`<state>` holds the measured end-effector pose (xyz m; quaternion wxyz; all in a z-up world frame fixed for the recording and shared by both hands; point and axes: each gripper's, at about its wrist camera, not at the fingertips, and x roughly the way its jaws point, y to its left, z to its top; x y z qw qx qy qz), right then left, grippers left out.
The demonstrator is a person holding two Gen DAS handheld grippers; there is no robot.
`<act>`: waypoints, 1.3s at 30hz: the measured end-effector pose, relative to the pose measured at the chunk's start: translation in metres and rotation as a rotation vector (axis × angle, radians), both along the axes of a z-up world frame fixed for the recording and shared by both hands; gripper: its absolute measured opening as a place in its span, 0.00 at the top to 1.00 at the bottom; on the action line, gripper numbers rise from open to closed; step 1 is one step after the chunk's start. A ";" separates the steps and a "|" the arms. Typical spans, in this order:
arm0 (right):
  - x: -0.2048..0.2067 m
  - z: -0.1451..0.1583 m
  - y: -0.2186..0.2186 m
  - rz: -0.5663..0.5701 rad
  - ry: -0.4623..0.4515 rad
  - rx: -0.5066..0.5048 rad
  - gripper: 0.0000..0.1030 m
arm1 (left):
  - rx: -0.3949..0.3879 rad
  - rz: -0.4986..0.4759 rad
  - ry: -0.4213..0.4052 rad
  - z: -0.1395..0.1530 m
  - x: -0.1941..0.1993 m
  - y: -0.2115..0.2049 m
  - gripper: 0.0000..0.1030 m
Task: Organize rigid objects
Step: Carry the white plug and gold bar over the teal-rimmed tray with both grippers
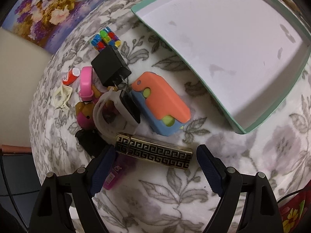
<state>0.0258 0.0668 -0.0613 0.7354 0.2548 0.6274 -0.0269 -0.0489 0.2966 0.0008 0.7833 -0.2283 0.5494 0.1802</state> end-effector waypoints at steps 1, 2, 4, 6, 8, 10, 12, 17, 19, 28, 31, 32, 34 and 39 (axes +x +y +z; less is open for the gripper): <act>0.001 -0.001 0.001 -0.004 0.000 -0.004 0.16 | 0.002 -0.001 0.002 0.000 0.000 0.000 0.37; 0.002 0.000 0.003 -0.008 -0.002 -0.014 0.16 | 0.003 0.000 0.003 -0.001 0.000 0.001 0.37; 0.003 -0.001 0.007 -0.006 -0.006 -0.033 0.16 | 0.002 0.003 0.007 -0.002 0.000 0.002 0.37; 0.004 -0.002 0.012 -0.004 -0.005 -0.058 0.16 | 0.002 0.008 0.009 -0.003 -0.001 0.003 0.37; 0.005 -0.002 0.016 0.003 -0.003 -0.082 0.16 | 0.003 0.010 0.012 -0.004 -0.001 0.003 0.37; 0.006 -0.002 0.020 0.012 -0.004 -0.105 0.16 | 0.004 0.010 0.016 -0.004 -0.001 0.003 0.37; 0.007 -0.003 0.024 0.026 -0.003 -0.125 0.16 | 0.003 0.008 0.020 -0.005 0.000 0.003 0.37; 0.007 -0.004 0.026 0.040 0.000 -0.124 0.18 | 0.002 0.004 0.025 -0.006 0.000 0.001 0.37; 0.008 -0.004 0.026 0.048 0.002 -0.119 0.18 | -0.006 0.004 0.026 -0.006 0.000 0.001 0.37; -0.003 0.008 0.011 0.085 0.010 -0.068 0.19 | -0.007 0.008 0.026 -0.007 0.000 -0.002 0.37; -0.002 0.019 0.004 0.095 -0.010 -0.060 0.19 | -0.005 0.010 0.021 -0.005 0.001 -0.004 0.37; -0.001 0.023 0.002 0.098 -0.016 -0.058 0.19 | -0.005 0.010 0.019 -0.004 0.001 -0.004 0.37; 0.000 0.031 -0.005 0.100 -0.032 -0.042 0.19 | -0.004 0.011 0.017 -0.003 0.002 -0.007 0.37; -0.002 0.049 -0.024 0.090 -0.065 0.002 0.19 | 0.003 0.008 0.009 0.001 0.005 -0.015 0.37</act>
